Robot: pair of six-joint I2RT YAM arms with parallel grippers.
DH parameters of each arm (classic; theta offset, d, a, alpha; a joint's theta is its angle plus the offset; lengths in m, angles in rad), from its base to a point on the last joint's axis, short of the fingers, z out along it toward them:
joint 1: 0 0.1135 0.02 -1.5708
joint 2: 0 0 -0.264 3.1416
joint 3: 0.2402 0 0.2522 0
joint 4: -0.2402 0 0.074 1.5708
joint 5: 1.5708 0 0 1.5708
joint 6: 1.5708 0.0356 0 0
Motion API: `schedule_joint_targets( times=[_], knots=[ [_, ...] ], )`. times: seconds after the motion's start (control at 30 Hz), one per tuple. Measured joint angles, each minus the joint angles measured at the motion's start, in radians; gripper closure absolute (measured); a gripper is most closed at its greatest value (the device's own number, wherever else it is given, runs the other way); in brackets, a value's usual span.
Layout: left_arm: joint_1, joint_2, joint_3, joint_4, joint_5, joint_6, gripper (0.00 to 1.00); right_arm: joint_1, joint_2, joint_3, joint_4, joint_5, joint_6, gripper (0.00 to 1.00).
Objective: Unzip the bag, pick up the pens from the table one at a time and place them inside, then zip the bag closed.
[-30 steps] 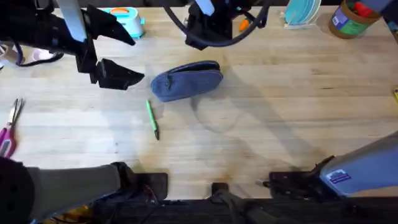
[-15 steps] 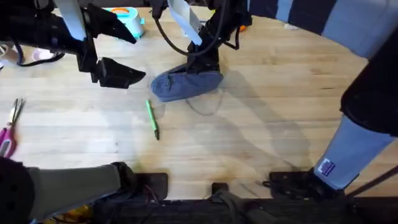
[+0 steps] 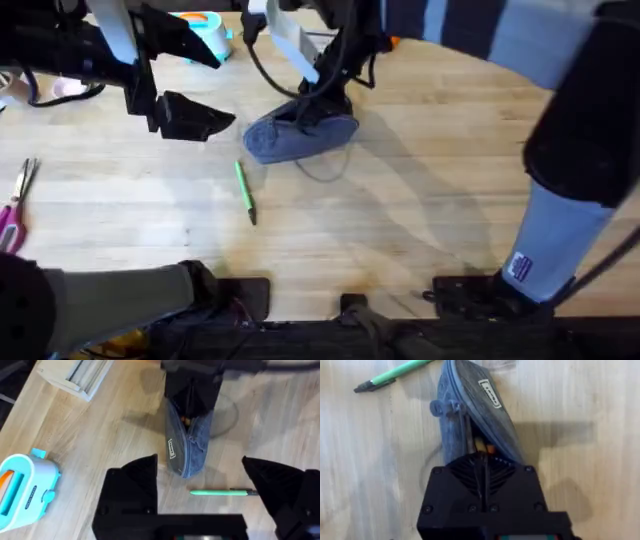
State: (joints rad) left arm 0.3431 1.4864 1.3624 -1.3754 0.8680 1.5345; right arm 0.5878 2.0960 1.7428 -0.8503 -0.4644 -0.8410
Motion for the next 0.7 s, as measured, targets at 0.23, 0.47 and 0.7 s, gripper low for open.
schedule_joint_targets(
  times=[0.23, 0.47, 0.7],
  knots=[
    [0.000, 0.000, 0.000, 0.007, 0.000, 0.000, 0.008, 0.017, 0.042, 0.000, -0.004, -0.011, 0.004, 0.968],
    [0.000, 0.000, 0.000, 0.007, 0.000, 0.000, 0.008, 0.020, 0.036, 0.000, -0.023, -0.031, 0.011, 0.538],
    [0.000, 0.000, 0.000, 0.007, 0.000, 0.000, 0.007, 0.024, 0.040, 0.000, 0.002, -0.018, -0.005, 0.006]
  ],
)
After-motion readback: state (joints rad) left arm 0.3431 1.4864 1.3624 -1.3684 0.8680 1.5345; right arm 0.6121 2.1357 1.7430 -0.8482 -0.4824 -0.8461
